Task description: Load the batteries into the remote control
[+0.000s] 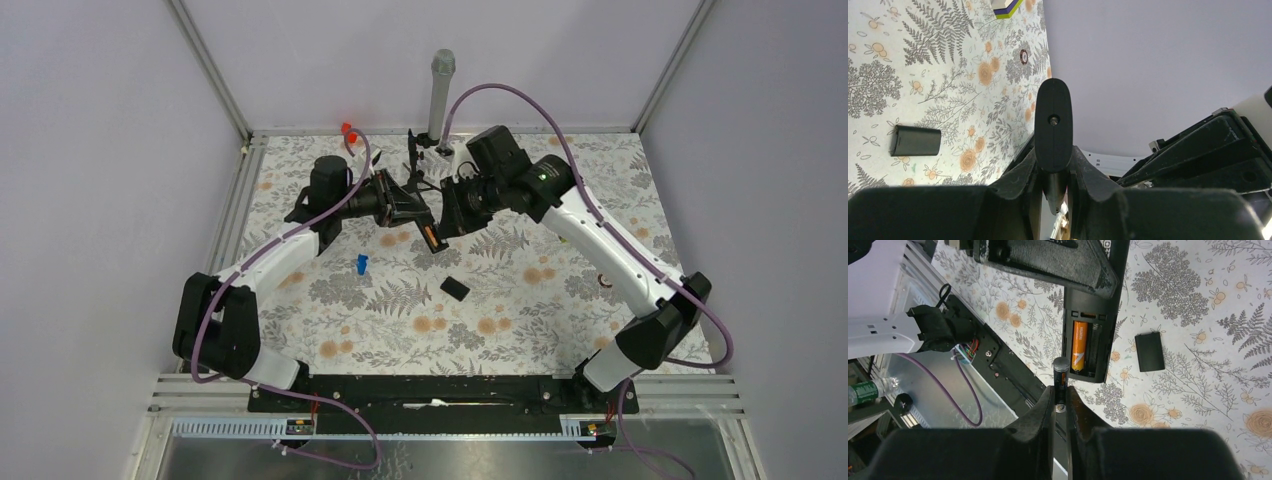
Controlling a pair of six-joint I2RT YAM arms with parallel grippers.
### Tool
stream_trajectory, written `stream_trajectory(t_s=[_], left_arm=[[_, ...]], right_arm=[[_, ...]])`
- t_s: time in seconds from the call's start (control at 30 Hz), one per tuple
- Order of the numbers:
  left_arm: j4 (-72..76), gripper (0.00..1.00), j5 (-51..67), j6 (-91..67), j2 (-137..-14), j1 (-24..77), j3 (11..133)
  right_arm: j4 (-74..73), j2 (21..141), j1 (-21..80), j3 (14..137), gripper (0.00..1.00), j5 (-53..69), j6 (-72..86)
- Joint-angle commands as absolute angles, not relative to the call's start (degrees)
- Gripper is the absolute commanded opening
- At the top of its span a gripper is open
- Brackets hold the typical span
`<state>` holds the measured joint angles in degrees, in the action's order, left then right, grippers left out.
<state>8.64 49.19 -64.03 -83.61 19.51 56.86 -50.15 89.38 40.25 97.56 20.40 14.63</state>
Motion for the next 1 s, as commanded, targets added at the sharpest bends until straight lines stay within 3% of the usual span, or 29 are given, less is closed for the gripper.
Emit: stream_trajectory(t_s=[0.0, 0.97], left_arm=[[9.89, 0.0, 49.87, -62.95, -83.54, 19.6, 56.02], [18.32, 0.0, 54.51, -65.91, -84.0, 19.69, 54.14]], right_arm=[[-57.55, 93.13, 42.09, 103.45, 0.14, 18.23, 14.39], [-62.76, 100.71, 45.4, 109.55, 0.24, 9.32, 12.03]])
